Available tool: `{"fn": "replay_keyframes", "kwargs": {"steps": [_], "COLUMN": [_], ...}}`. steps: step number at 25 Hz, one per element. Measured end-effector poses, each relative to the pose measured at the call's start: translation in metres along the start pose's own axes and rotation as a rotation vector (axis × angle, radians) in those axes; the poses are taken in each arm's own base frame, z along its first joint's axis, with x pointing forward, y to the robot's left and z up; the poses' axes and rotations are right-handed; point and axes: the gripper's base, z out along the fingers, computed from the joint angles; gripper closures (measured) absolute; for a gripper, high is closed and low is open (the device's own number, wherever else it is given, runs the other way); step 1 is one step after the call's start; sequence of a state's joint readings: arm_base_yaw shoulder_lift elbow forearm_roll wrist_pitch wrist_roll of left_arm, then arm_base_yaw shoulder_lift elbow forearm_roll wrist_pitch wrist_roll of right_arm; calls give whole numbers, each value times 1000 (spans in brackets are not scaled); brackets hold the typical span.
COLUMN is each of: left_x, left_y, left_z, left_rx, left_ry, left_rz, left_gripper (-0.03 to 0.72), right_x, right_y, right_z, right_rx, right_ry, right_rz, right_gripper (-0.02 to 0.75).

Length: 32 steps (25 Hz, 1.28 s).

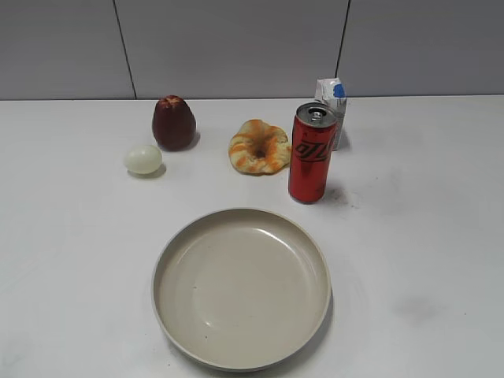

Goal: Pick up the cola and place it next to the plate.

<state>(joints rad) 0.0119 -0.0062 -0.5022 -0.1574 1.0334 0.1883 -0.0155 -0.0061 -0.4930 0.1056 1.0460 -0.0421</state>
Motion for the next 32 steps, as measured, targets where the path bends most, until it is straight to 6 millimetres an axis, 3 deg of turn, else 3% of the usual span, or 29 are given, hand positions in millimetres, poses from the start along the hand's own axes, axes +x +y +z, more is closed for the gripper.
{"fn": "replay_keyframes", "kwargs": {"steps": [27,30,32], "left_x": [-1,-12,-29], "left_y": [0,3,6], "left_z": [2,8,15], "left_rx": [1,0,-13], "left_ry": [14,26,-48], "left_rz": [-2,-9,-19], "left_gripper": [83,89,90], "right_x": [0,0,0], "right_y": [0,0,0], "right_z": [0,0,0], "right_rx": [0,0,0], "right_ry": [0,0,0], "right_rz": [0,0,0], "right_gripper": [203,203,203]}}
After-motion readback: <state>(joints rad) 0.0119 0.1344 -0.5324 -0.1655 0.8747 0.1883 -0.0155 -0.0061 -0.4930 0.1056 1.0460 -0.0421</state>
